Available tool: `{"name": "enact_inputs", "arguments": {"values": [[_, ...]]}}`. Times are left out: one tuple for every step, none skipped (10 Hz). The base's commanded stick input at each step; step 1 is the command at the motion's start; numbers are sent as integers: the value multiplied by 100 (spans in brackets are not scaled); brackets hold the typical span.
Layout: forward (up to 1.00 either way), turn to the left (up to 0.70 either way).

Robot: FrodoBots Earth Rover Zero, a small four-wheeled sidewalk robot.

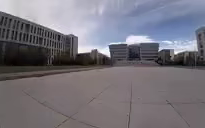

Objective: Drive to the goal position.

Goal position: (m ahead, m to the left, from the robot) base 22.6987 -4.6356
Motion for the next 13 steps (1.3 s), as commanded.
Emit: {"name": "enact_inputs", "arguments": {"values": [[4, 0], [4, 0], [4, 0], [4, 0], [4, 0], [4, 0], [4, 0], [4, 0], [4, 0], [4, 0], [4, 0], [4, 0], [4, 0]]}}
